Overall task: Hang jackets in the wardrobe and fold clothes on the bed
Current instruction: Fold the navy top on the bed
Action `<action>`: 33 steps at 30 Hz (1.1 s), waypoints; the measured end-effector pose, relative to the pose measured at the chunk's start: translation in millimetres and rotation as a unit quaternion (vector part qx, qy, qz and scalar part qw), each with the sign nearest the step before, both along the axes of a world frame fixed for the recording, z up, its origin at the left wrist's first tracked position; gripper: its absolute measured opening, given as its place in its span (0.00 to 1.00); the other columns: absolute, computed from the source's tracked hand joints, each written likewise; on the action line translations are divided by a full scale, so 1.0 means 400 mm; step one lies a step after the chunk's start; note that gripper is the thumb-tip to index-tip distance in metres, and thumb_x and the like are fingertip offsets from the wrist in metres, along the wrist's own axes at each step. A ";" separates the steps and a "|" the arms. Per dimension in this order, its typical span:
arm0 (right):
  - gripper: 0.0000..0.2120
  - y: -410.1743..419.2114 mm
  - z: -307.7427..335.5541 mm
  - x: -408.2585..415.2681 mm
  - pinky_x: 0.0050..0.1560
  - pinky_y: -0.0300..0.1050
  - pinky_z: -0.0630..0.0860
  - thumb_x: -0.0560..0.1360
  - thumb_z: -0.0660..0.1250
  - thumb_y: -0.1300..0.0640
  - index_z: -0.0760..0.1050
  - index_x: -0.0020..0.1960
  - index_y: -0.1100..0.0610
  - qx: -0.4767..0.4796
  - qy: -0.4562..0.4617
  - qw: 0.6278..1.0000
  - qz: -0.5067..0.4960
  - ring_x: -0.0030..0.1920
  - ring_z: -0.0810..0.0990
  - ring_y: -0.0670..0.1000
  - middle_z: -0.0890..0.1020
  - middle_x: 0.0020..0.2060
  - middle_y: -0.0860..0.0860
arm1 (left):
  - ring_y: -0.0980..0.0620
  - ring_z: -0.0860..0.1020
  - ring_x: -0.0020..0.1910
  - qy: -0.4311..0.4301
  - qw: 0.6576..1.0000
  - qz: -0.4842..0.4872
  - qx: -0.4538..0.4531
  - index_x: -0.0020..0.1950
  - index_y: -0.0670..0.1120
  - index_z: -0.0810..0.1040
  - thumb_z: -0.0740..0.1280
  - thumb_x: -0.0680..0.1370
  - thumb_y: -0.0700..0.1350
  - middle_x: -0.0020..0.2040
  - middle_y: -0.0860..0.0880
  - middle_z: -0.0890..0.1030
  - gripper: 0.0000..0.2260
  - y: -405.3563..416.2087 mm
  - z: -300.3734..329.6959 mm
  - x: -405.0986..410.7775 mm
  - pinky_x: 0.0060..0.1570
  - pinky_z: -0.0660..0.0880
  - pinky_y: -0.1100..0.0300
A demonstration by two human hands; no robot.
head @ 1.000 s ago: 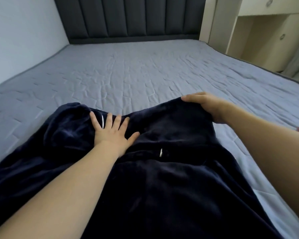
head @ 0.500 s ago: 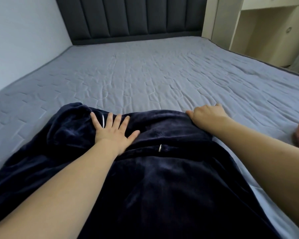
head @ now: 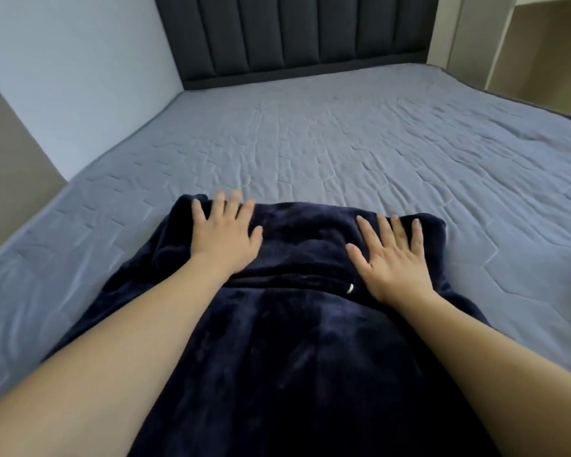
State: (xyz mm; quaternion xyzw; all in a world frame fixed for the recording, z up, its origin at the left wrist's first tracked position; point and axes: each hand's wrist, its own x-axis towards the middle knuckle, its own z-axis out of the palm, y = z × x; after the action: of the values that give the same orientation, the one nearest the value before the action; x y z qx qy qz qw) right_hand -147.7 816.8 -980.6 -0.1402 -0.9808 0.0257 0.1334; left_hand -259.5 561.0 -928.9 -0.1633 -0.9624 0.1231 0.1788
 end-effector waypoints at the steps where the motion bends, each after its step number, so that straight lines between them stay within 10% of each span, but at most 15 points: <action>1: 0.38 -0.004 -0.002 0.000 0.71 0.56 0.26 0.72 0.30 0.31 0.43 0.79 0.44 0.006 -0.002 1.000 -0.004 0.78 0.42 0.54 0.49 0.79 0.54 | 0.40 0.60 0.72 0.018 0.998 0.058 0.033 0.77 0.47 0.57 0.49 0.78 0.64 0.76 0.43 0.60 0.32 -0.037 0.016 -0.013 0.66 0.61 0.36; 8: 0.37 -0.014 0.003 0.006 0.73 0.60 0.31 0.73 0.30 0.33 0.45 0.79 0.46 0.032 0.008 0.999 -0.017 0.78 0.44 0.55 0.51 0.79 0.55 | 0.35 0.74 0.62 -0.102 0.924 0.269 0.250 0.69 0.38 0.64 0.54 0.79 0.64 0.65 0.37 0.74 0.32 -0.145 0.026 -0.072 0.50 0.70 0.47; 14: 0.36 -0.020 0.001 0.010 0.74 0.60 0.32 0.74 0.31 0.34 0.46 0.79 0.45 0.031 0.025 0.999 -0.009 0.79 0.44 0.54 0.52 0.79 0.54 | 0.33 0.79 0.54 0.006 0.967 0.193 0.167 0.60 0.36 0.67 0.55 0.84 0.49 0.54 0.33 0.80 0.15 -0.195 0.028 -0.131 0.43 0.68 0.48; 19: 0.36 -0.012 -0.006 0.000 0.74 0.60 0.32 0.74 0.31 0.34 0.46 0.79 0.46 0.031 0.027 0.999 -0.005 0.78 0.45 0.55 0.52 0.79 0.55 | 0.34 0.69 0.64 0.056 0.971 0.144 0.184 0.65 0.38 0.68 0.61 0.76 0.42 0.64 0.35 0.72 0.19 -0.068 0.071 -0.099 0.62 0.66 0.39; 22: 0.37 -0.012 -0.005 0.003 0.74 0.60 0.32 0.74 0.31 0.33 0.46 0.79 0.46 0.025 0.032 0.999 0.003 0.79 0.45 0.55 0.52 0.79 0.55 | 0.40 0.60 0.73 0.025 0.980 -0.042 0.194 0.70 0.51 0.67 0.55 0.79 0.59 0.73 0.44 0.65 0.22 0.035 0.069 -0.002 0.67 0.48 0.26; 25: 0.38 -0.012 0.004 0.013 0.74 0.61 0.33 0.74 0.32 0.32 0.46 0.79 0.46 0.017 0.039 0.999 0.010 0.79 0.45 0.54 0.52 0.79 0.55 | 0.46 0.40 0.78 -0.107 0.988 -0.030 0.109 0.75 0.67 0.49 0.35 0.71 0.77 0.80 0.57 0.47 0.34 0.009 -0.014 0.056 0.62 0.32 0.25; 33: 0.36 -0.032 0.029 0.048 0.68 0.77 0.41 0.72 0.47 0.28 0.59 0.77 0.42 0.093 0.056 0.974 0.200 0.78 0.52 0.57 0.59 0.77 0.49 | 0.43 0.38 0.78 -0.158 0.975 0.102 0.120 0.75 0.68 0.34 0.31 0.66 0.79 0.80 0.55 0.40 0.38 -0.147 -0.098 -0.003 0.63 0.35 0.23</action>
State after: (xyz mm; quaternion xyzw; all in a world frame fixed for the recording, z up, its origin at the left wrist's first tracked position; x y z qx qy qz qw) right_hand -128.5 804.0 -968.9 0.0732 -0.9781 -0.0312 0.1925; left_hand -260.6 502.3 -968.0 -0.0591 -0.9978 -0.0034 0.0294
